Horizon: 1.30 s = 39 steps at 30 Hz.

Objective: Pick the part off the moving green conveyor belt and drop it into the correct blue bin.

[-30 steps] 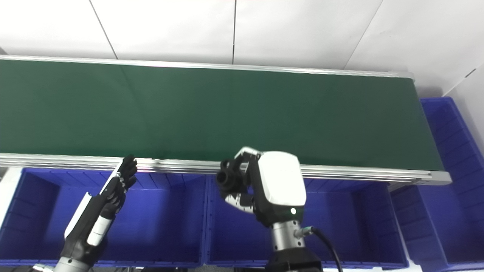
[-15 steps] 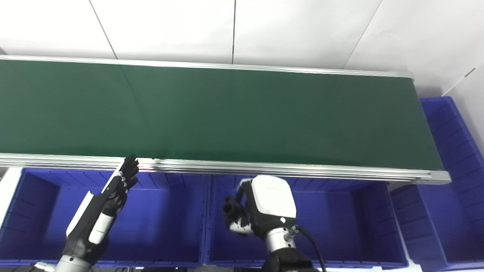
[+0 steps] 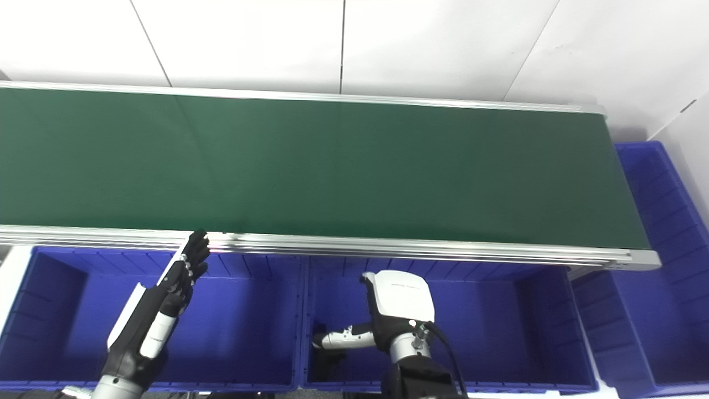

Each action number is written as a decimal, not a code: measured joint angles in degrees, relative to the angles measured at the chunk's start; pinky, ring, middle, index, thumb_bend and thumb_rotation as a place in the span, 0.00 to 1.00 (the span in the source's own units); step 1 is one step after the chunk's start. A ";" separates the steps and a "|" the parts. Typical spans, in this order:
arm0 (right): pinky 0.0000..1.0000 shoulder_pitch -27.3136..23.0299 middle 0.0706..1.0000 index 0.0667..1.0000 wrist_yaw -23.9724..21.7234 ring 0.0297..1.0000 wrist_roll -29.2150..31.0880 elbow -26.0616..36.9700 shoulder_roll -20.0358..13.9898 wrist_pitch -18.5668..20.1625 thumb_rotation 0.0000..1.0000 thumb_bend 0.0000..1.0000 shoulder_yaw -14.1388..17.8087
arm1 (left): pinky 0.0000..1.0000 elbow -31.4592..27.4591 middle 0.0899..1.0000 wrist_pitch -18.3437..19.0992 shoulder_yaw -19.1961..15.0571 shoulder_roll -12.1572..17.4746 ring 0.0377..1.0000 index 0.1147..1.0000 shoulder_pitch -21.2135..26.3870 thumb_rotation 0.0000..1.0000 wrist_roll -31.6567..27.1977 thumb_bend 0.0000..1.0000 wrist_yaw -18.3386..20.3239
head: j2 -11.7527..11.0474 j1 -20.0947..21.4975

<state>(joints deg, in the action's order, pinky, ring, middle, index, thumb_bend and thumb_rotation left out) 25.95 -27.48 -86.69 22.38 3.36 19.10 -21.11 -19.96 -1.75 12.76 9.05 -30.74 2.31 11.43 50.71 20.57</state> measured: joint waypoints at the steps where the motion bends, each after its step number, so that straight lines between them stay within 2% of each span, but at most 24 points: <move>1: 0.72 0.12 0.81 0.88 0.55 0.74 0.66 -0.02 -0.11 0.00 0.92 0.99 0.00 | 1.00 0.49 1.00 -0.55 0.05 0.00 0.99 1.00 -0.01 0.94 0.37 0.82 0.00 | -1.22 -0.52; 2: 0.71 0.28 0.81 0.88 0.99 0.74 1.28 0.01 -0.23 0.00 0.92 0.98 0.00 | 1.00 1.27 1.00 -1.65 0.07 -0.01 0.99 1.00 0.02 0.94 0.62 0.82 0.00 | -1.23 -0.53; 3: 0.70 0.54 0.80 0.88 1.37 0.73 2.00 0.10 -0.35 -0.01 0.93 0.97 -0.02 | 1.00 1.69 1.00 -1.93 0.10 0.00 0.99 1.00 0.01 0.94 0.68 0.82 0.00 | -2.19 -1.05; 6: 0.66 2.77 0.79 0.86 3.22 0.73 7.26 3.15 -0.72 -0.08 0.91 0.86 0.04 | 1.00 2.83 1.00 -2.92 0.33 0.01 0.99 1.00 0.00 0.94 0.74 0.79 0.04 | -2.99 -1.67; 8: 0.60 5.81 0.78 0.86 5.89 0.71 14.66 7.79 -0.38 -0.18 0.94 0.77 0.36 | 0.99 3.69 1.00 -3.51 0.43 0.02 0.98 1.00 -0.03 0.94 0.92 0.78 0.04 | -3.77 -2.28; 11: 0.63 9.52 0.75 0.89 9.57 0.69 26.93 9.53 0.90 -1.49 0.97 0.77 2.28 | 1.00 4.64 1.00 -3.45 0.45 0.03 0.99 1.00 0.06 0.94 1.02 0.81 0.05 | -4.83 -3.25; 12: 0.65 10.34 0.75 0.90 10.24 0.69 30.94 8.69 1.14 -2.66 0.99 0.78 3.24 | 1.00 5.20 1.00 -3.45 0.42 0.01 0.99 1.00 0.13 0.94 1.01 0.80 0.06 | -5.62 -4.12; 14: 0.70 11.91 0.77 0.91 12.34 0.72 38.49 6.52 1.47 -5.06 1.00 0.78 4.34 | 0.99 6.16 1.00 -3.29 0.40 0.05 0.97 1.00 0.20 0.93 1.01 0.78 0.06 | -5.63 -4.13; 15: 0.71 12.88 0.78 0.91 13.83 0.72 42.38 4.92 1.60 -7.41 1.00 0.78 4.73 | 0.99 6.56 1.00 -3.30 0.38 0.05 0.97 1.00 0.16 0.93 1.01 0.78 0.06 | -6.58 -4.91; 16: 0.75 13.57 0.80 0.89 15.26 0.77 45.80 3.21 1.66 -10.08 1.00 0.87 5.10 | 0.97 7.05 1.00 -3.35 0.37 0.03 0.97 1.00 0.17 0.91 1.01 0.80 0.06 | -7.03 -5.18; 18: 0.77 14.34 0.82 0.91 18.49 0.78 51.34 -0.85 1.54 -15.51 1.00 0.89 5.60 | 0.97 8.28 1.00 -3.43 0.36 0.01 0.97 1.00 0.18 0.90 1.01 0.82 0.05 | -7.03 -5.19; 19: 0.78 14.48 0.84 0.93 20.02 0.79 53.27 -2.82 1.53 -17.91 1.00 0.89 5.72 | 0.96 8.82 1.00 -3.72 0.33 -0.02 0.97 1.00 0.21 0.90 0.99 0.85 0.03 | -7.73 -5.45; 21: 0.81 14.41 0.88 0.98 22.82 0.83 56.25 -7.03 1.57 -22.52 1.00 0.91 5.64 | 0.97 10.17 1.00 -4.31 0.24 -0.16 0.98 1.00 0.32 0.90 0.87 0.91 0.01 | -8.61 -5.71; 25: 0.91 13.85 0.95 1.00 29.92 0.92 60.67 -14.23 1.49 -32.32 1.00 0.94 4.97 | 0.99 13.59 1.00 -9.56 -0.15 -1.46 1.00 1.00 0.42 0.91 0.60 0.97 -0.20 | -9.93 -7.03; 26: 0.93 13.66 0.96 1.00 30.97 0.94 61.30 -14.65 1.36 -33.54 1.00 0.94 4.89 | 0.99 13.79 1.00 -10.39 -0.21 -1.87 1.00 1.00 0.42 0.92 0.60 0.98 -0.28 | -10.19 -7.29; 30: 0.96 10.93 0.97 1.00 39.75 0.96 65.24 -15.56 -0.70 -42.35 1.00 0.96 2.45 | 0.96 13.05 1.00 -17.26 -0.53 -3.20 1.00 1.00 0.74 0.94 0.56 1.00 -1.35 | -11.07 -8.26; 33: 0.97 8.64 0.98 1.00 43.91 0.97 65.11 -16.45 -2.64 -43.06 1.00 0.96 0.71 | 0.95 12.90 1.00 -19.40 -0.84 -4.23 1.00 1.00 1.04 0.94 0.47 1.00 -2.15 | -11.07 -8.26; 39: 0.96 8.03 0.96 1.00 49.98 0.96 64.08 -18.88 -5.48 -43.07 1.00 0.94 -2.97 | 0.97 15.31 1.00 -22.11 -0.73 -4.28 1.00 1.00 1.02 0.94 -0.54 0.96 -2.31 | -13.70 -8.79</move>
<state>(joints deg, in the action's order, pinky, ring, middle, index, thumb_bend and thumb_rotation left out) 33.98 22.50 -22.62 3.50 -2.12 -23.97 -24.08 -4.65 -23.86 12.03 4.77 -29.72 1.77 9.13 37.01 11.78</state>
